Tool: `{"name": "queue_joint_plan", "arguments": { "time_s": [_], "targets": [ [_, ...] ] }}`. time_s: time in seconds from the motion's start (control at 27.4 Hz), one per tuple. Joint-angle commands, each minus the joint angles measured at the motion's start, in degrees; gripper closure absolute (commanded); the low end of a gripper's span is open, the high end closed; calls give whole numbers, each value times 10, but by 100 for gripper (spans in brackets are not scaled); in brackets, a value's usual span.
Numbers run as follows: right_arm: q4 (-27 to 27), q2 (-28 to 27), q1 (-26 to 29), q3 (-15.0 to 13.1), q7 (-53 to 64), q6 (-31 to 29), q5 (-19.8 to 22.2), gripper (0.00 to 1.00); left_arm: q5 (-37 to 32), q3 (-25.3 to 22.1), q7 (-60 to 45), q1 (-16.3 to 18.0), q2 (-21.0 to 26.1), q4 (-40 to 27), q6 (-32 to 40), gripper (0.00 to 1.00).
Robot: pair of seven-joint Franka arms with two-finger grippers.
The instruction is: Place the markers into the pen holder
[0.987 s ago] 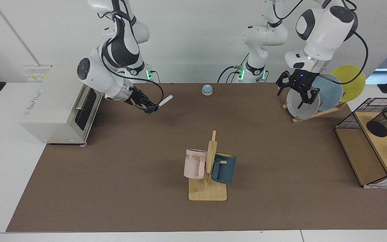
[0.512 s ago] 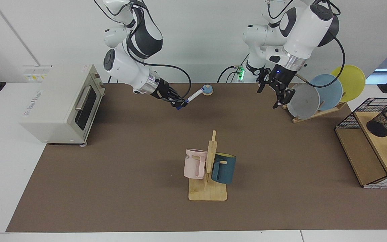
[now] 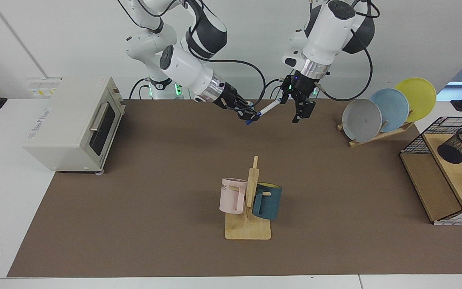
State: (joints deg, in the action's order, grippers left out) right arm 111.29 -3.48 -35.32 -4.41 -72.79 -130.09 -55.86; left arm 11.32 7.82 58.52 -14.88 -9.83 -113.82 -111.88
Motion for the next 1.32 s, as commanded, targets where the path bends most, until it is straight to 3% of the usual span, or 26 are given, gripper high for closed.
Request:
{"name": "queue_joint_plan", "arguments": {
  "time_s": [0.0, 0.26, 0.62, 0.77, 0.88, 1.02, 1.28],
  "targets": [
    [-10, -8, -12, -3, -18, -22, -18, 100, 12, -11, 71, -5, -11, -5, 17, 0],
    [-10, -8, -19, -3, -22, -25, -18, 100, 11, -11, 74, -6, -10, 17, 39, 6],
    [-10, -8, -22, -4, -22, -25, -18, 100, 6, -17, 72, -5, -15, 50, 100, 4],
    [-9, -8, -22, -4, -22, -25, -17, 100, 6, -6, 64, -8, -16, 51, 99, 14],
    [-9, -8, -22, -4, -22, -25, -16, 100, 5, 8, 63, -9, -17, 50, 91, 16],
    [-9, -8, -22, -4, -22, -25, -16, 100, 5, 8, 60, -10, -16, 48, 90, 31],
    [-9, -8, -22, -4, -22, -24, -16, 100, 4, 12, 59, -11, -15, 48, 89, 82]
  ]
}}
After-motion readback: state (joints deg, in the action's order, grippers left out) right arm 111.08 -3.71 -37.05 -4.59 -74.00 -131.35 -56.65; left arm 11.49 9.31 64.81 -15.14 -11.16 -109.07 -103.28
